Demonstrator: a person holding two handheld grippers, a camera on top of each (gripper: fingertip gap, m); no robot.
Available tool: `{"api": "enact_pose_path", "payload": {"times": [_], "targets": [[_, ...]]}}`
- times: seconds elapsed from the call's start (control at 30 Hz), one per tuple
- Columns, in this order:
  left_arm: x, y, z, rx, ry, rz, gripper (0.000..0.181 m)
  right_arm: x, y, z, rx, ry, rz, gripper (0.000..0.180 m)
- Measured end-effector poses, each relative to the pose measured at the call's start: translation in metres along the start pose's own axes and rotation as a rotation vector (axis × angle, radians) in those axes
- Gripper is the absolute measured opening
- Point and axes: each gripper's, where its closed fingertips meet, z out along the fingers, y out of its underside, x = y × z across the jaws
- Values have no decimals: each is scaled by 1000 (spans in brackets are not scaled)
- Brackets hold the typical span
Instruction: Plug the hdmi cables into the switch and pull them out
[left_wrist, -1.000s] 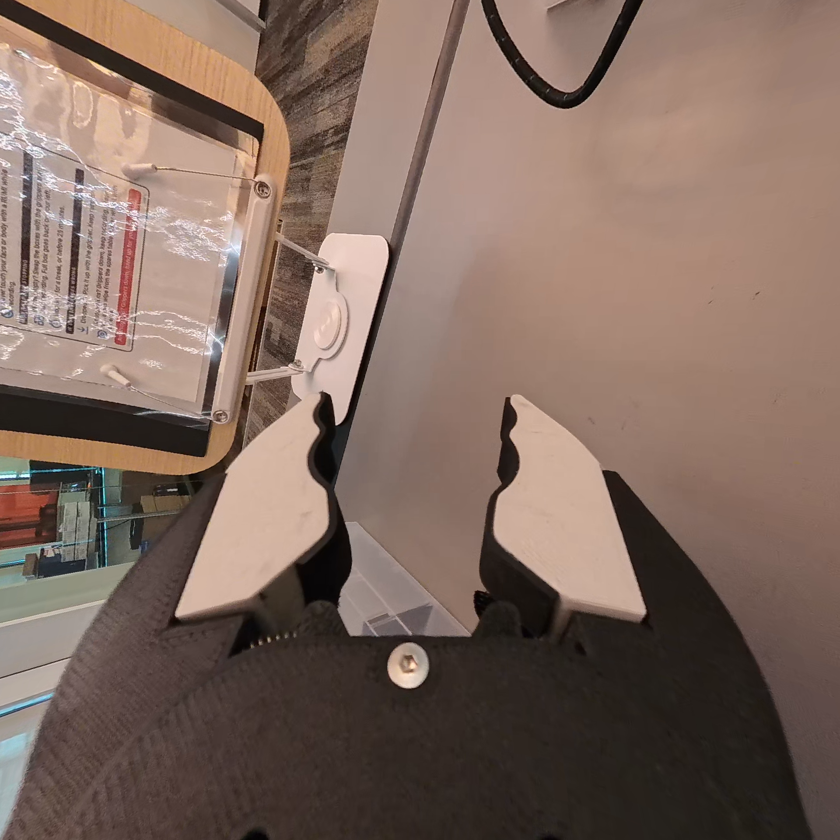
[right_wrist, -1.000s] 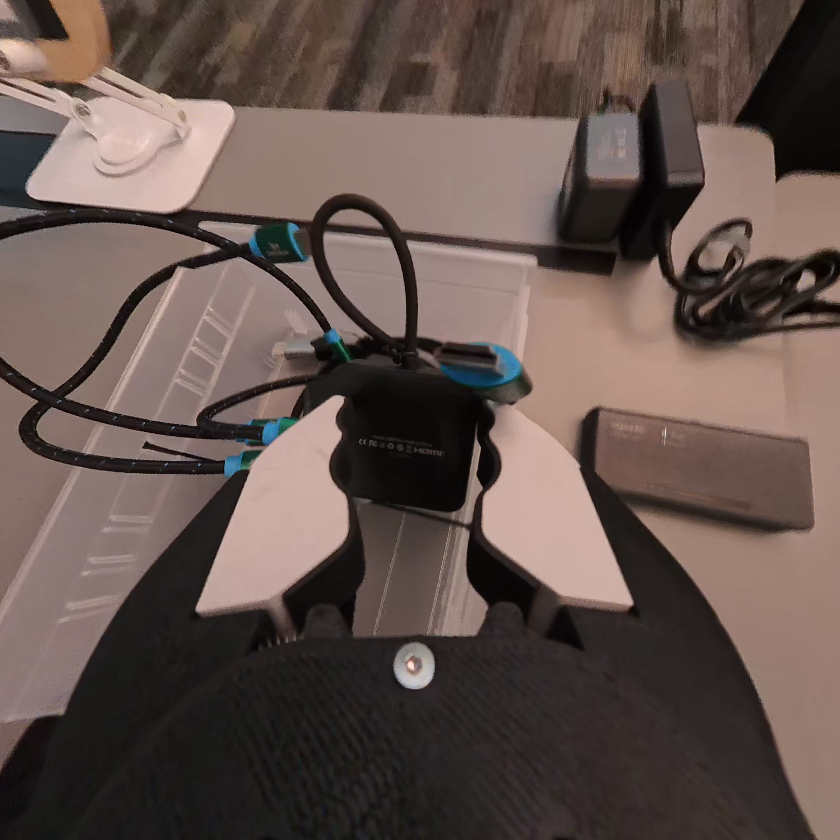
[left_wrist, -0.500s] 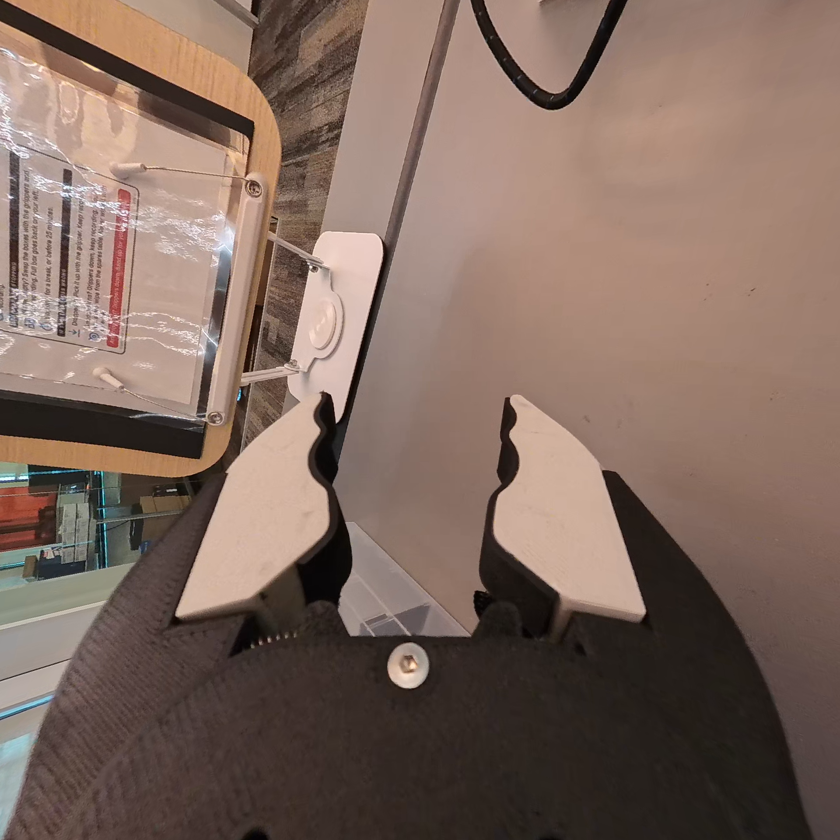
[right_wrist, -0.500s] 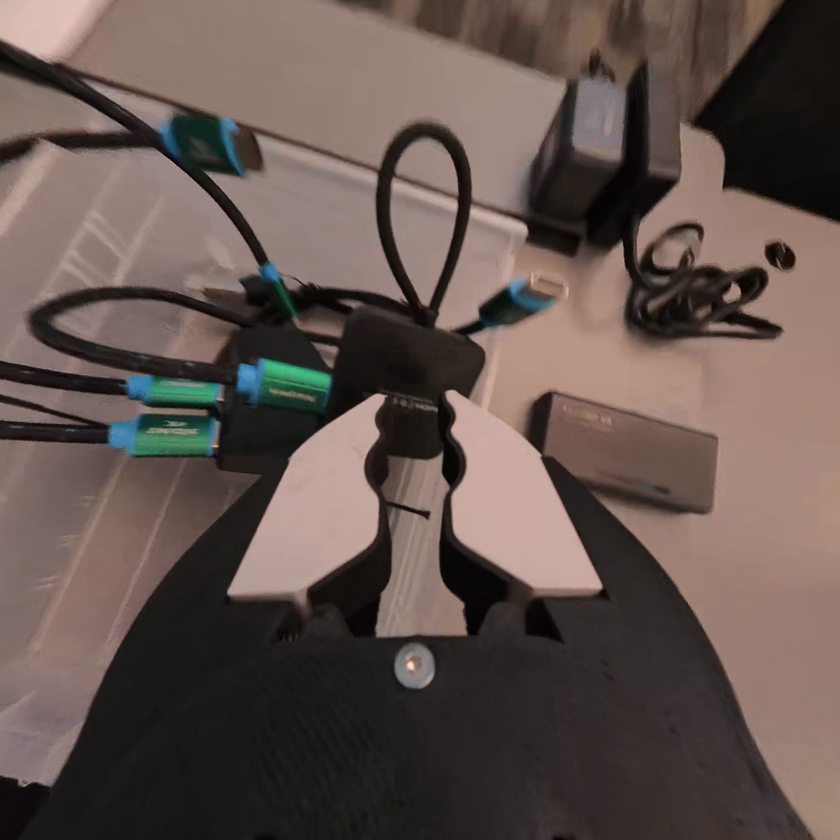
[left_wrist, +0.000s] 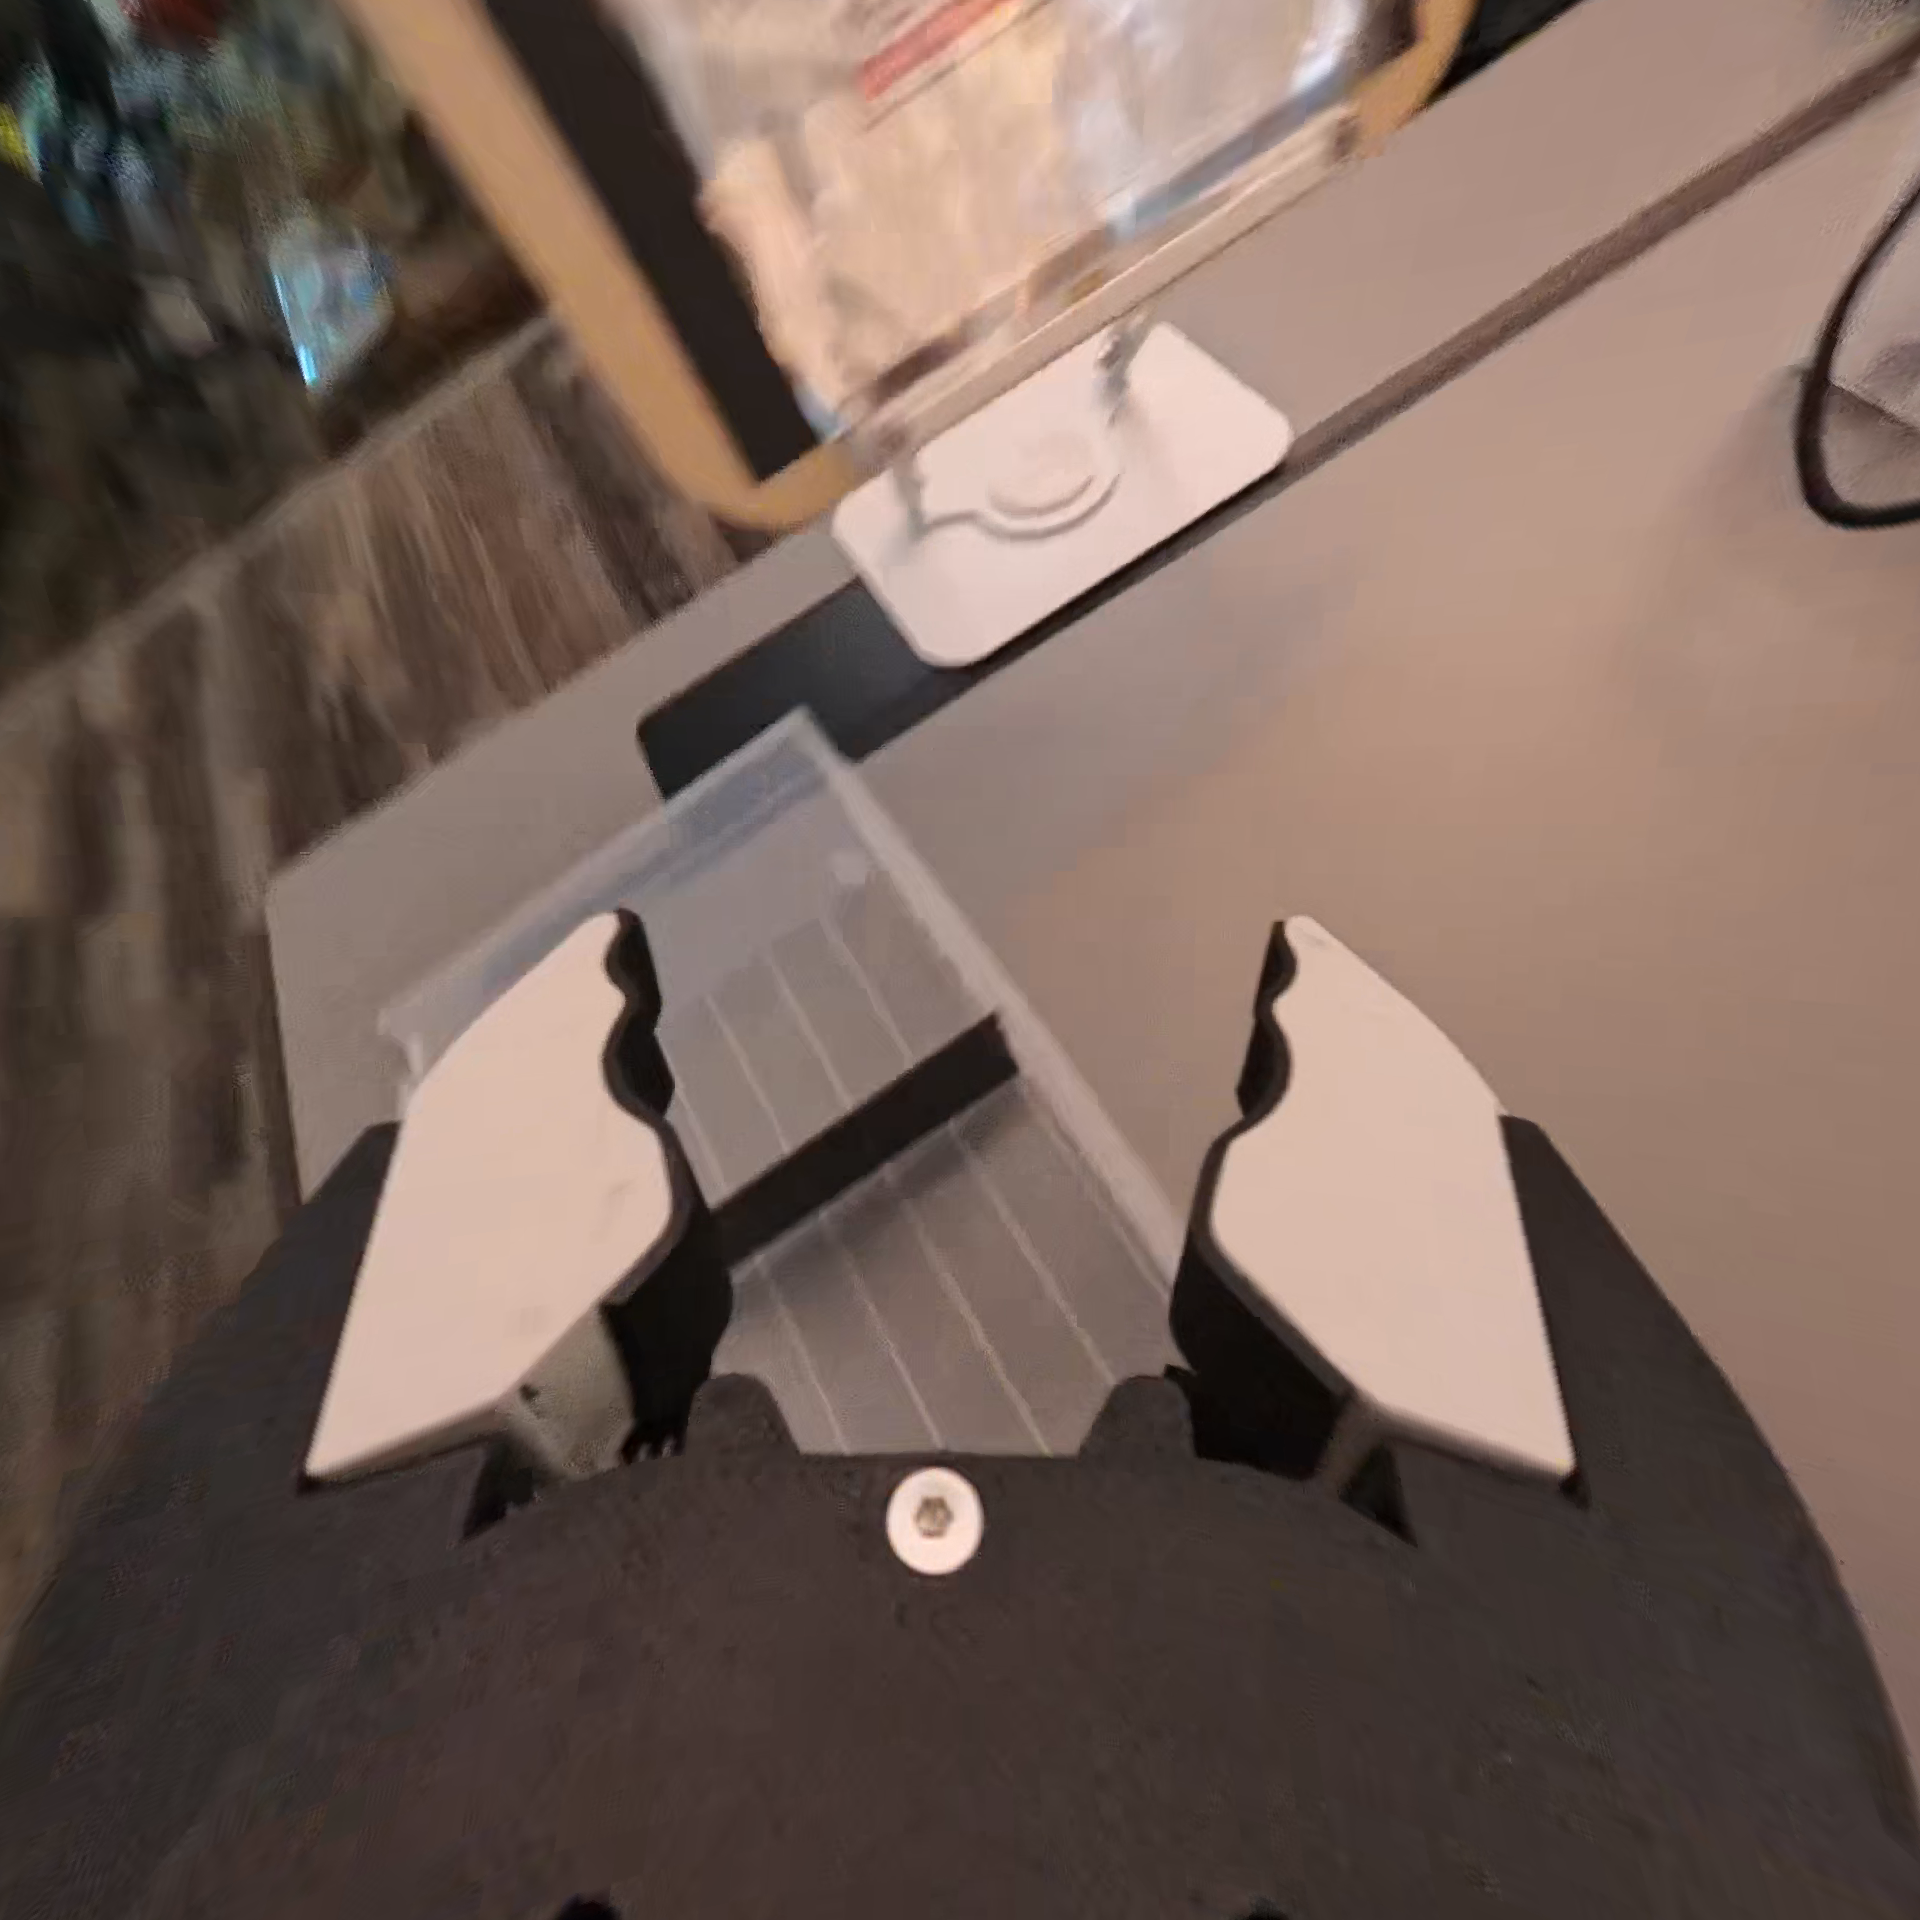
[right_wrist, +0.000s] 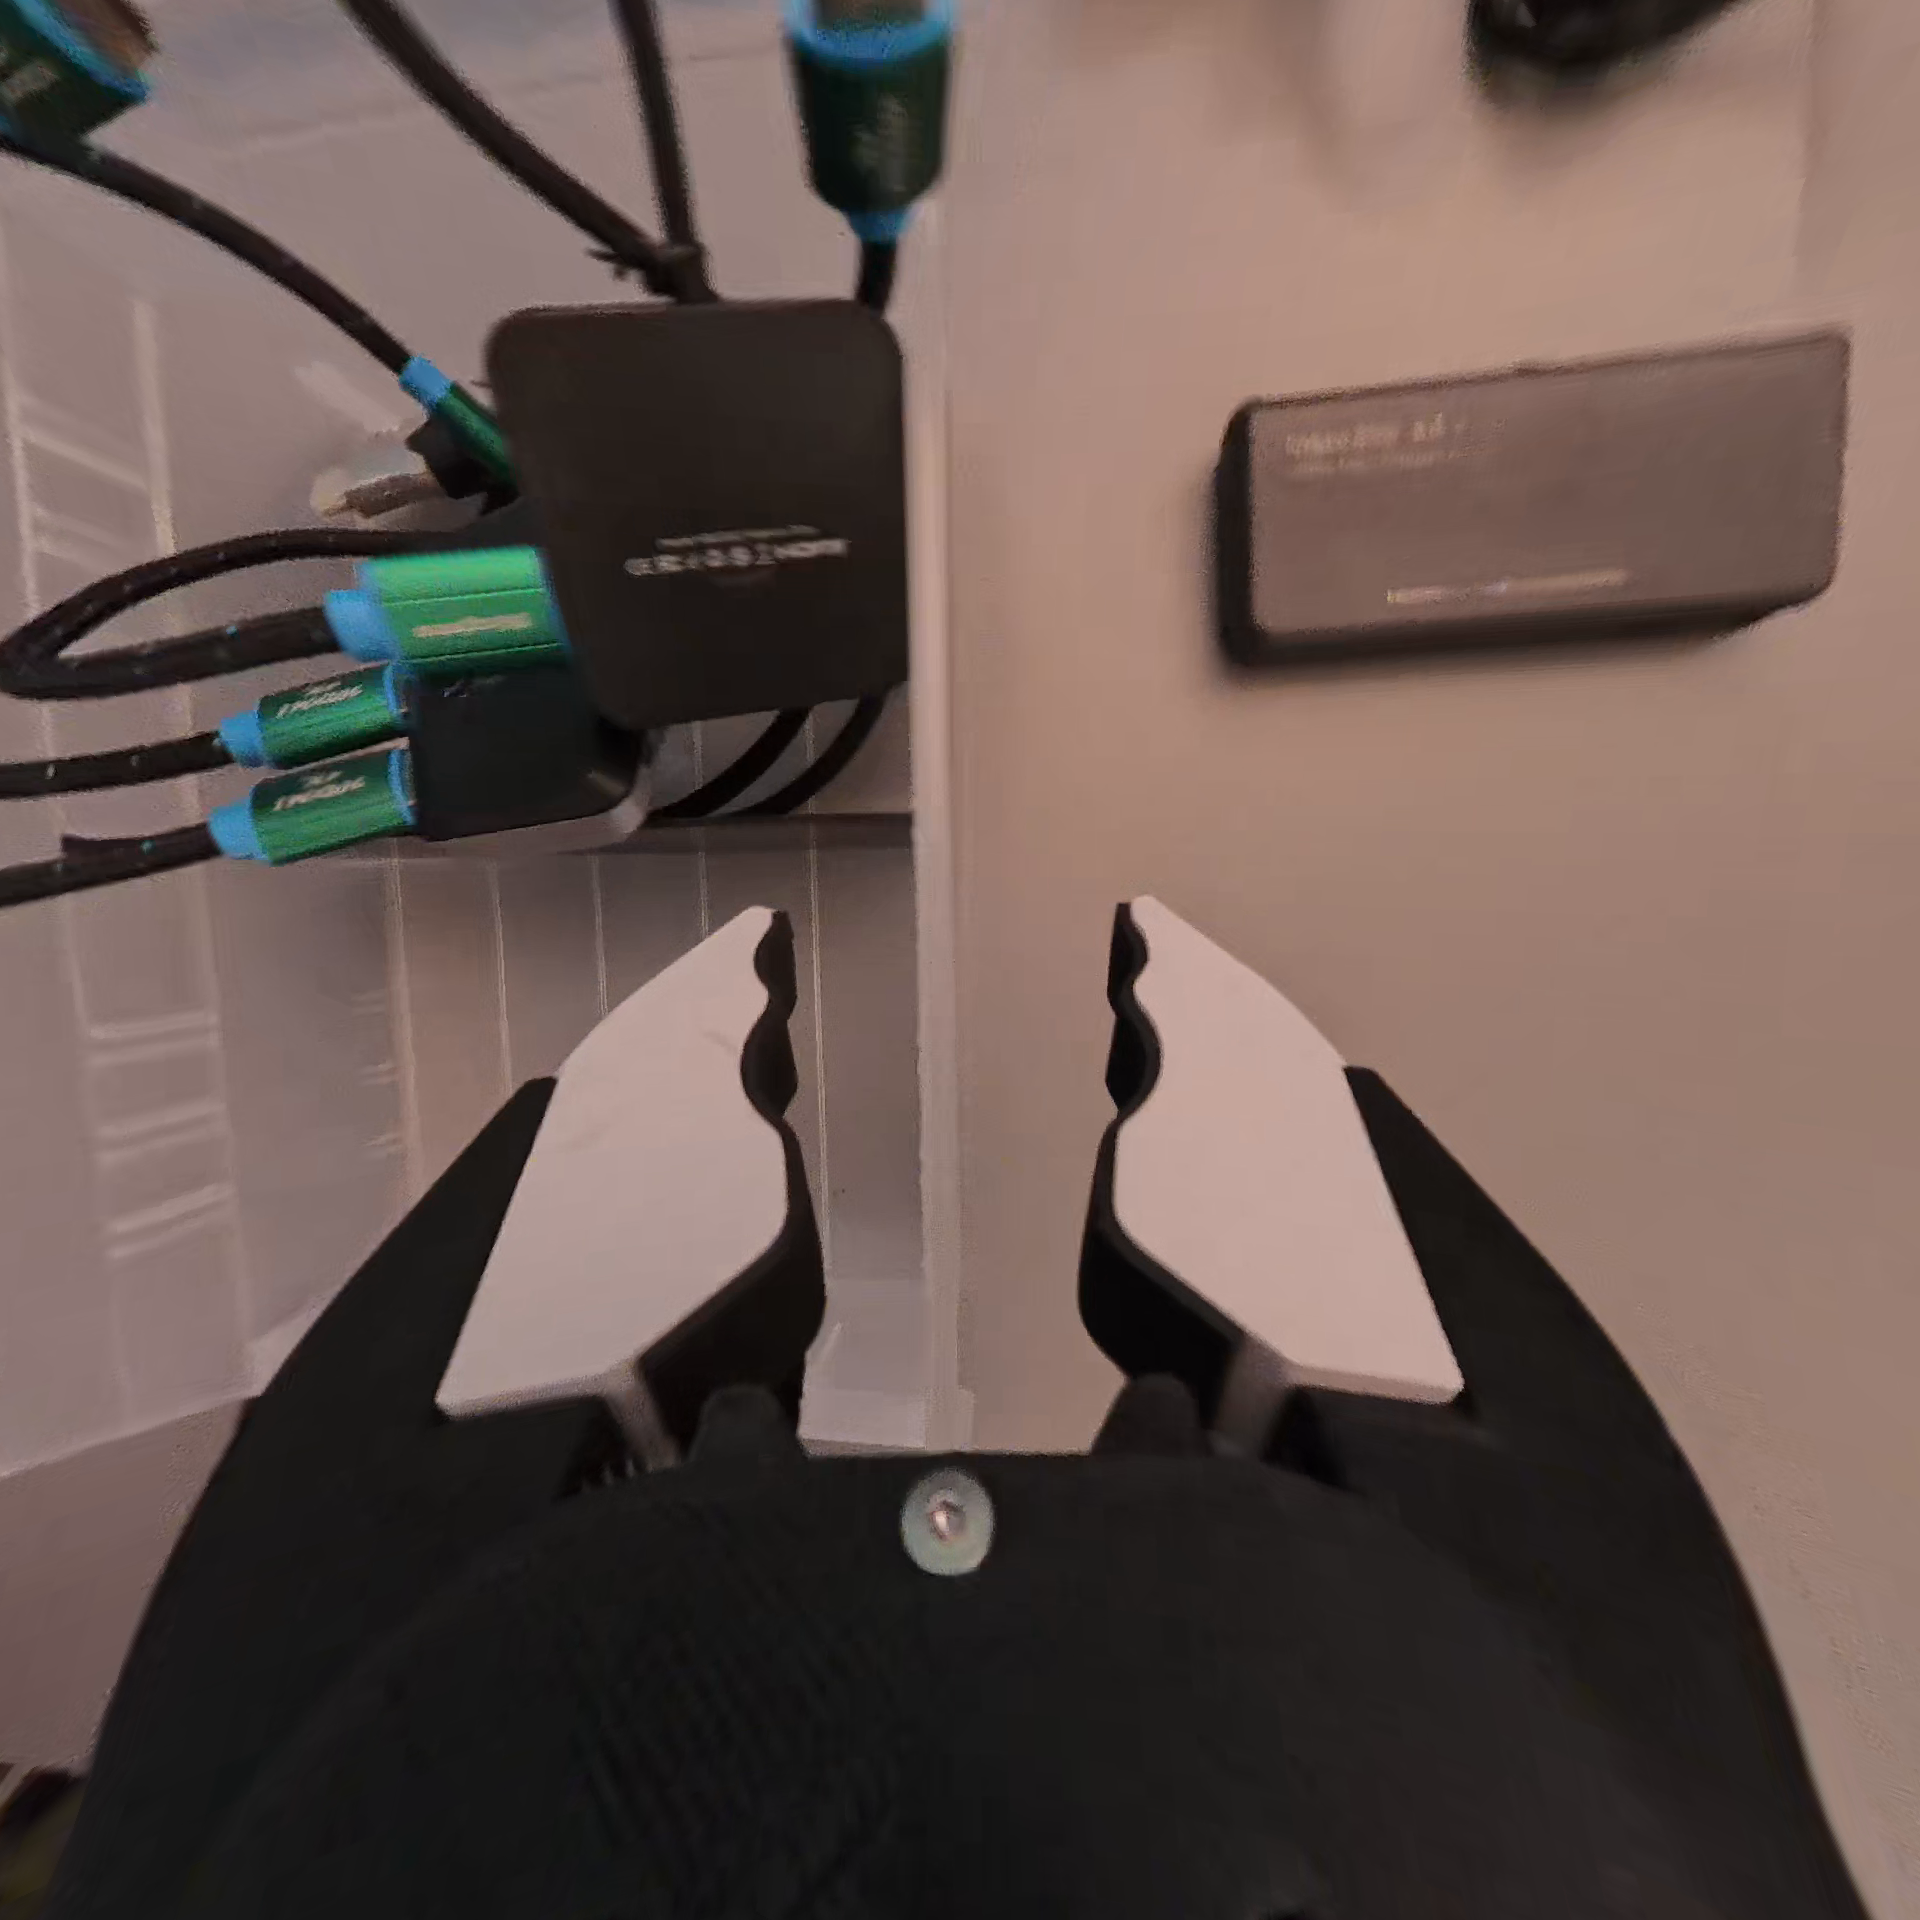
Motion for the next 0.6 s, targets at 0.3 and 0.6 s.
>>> {"api": "enact_pose_path", "payload": {"times": [0.3,0.6], "targets": [[-109,172,-23,-474,-88,-528,85,-15,59,35,-388,-114,104,16],[-130,213,4,-447,-12,-716,80,-64,76,39,-584,-102,-98,11]]}}
